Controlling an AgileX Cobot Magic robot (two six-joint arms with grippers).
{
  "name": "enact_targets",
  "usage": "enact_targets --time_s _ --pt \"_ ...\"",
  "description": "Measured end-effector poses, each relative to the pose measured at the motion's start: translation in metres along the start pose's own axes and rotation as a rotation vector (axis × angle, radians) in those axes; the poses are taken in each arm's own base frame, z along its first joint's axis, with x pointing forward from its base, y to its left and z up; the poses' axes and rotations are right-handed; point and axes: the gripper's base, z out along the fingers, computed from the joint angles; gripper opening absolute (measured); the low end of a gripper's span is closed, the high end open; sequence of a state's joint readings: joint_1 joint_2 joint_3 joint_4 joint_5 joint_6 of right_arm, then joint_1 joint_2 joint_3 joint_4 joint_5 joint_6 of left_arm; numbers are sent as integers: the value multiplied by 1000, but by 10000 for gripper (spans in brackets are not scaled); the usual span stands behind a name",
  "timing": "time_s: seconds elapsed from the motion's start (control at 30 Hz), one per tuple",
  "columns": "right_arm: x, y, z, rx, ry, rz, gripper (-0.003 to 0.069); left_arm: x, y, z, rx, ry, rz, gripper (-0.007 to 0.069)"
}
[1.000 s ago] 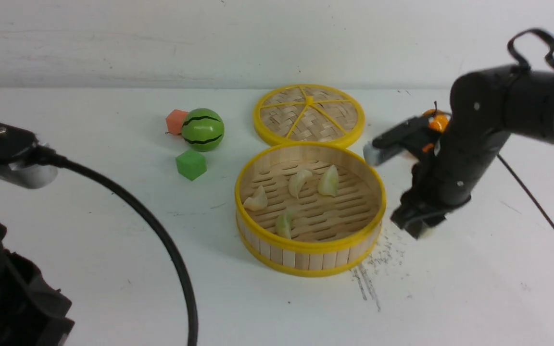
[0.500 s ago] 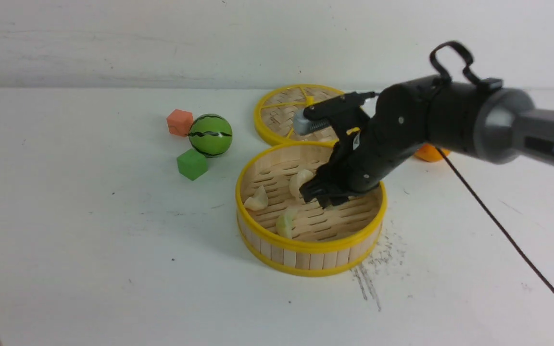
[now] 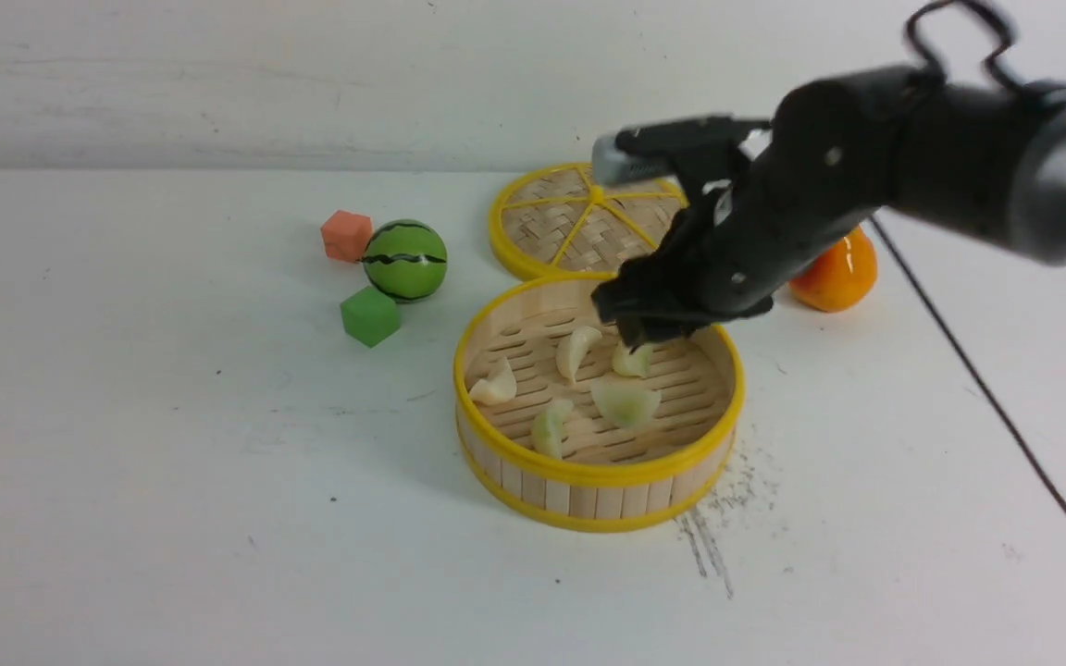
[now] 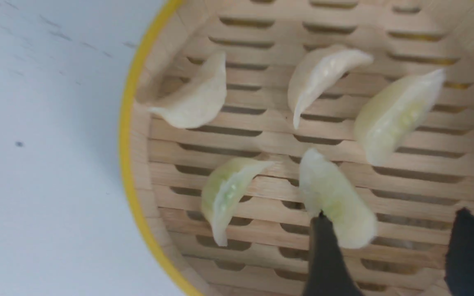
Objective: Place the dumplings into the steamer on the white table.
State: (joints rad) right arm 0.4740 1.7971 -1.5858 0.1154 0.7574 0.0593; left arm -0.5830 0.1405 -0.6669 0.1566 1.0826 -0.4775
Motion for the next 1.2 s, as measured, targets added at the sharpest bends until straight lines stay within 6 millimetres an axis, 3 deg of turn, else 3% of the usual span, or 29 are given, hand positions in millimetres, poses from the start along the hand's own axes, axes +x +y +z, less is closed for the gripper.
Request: enact_targets --time_s 0.03,0.07,0.13,0.2,0.23,0.3,0.33,0.37,0.5,0.57,0.7,0.9,1.2 --pt "-1 3 -17 -7 -30 -13 307 -1 0 0 5 -10 -1 -11" --pt "-2 4 -22 -8 -40 -16 298 -1 0 0 6 -12 -1 -11" --pt "3 11 -79 -34 -151 -46 171 -2 -1 0 12 -24 -8 -10" --pt "13 12 -111 -44 -227 -57 92 -2 -1 0 13 -25 -11 -7" --pt "14 13 -115 -45 -231 -58 85 -2 -1 0 13 -25 -12 -7" --pt "38 14 -152 -62 -330 -67 -3 -2 -1 0 12 -24 -15 -6" --pt "39 14 -155 -63 -343 -68 -6 -2 -1 0 12 -24 -15 -6" --pt "60 12 -176 -71 -404 -70 -20 -2 -1 0 12 -24 -15 -4" --pt "94 8 -204 -81 -496 -68 -22 -2 -1 0 12 -24 -15 -3" --pt "124 4 -224 -90 -560 -68 -22 -2 -1 0 12 -24 -15 0" --pt "157 -1 -239 -97 -649 -71 -22 -2 -1 0 12 -24 -18 6" --pt "186 -5 -254 -107 -732 -73 -21 -2 -1 0 12 -24 -18 12" --pt "200 -8 -259 -104 -766 -81 -17 -2 -1 0 12 -24 -18 21"
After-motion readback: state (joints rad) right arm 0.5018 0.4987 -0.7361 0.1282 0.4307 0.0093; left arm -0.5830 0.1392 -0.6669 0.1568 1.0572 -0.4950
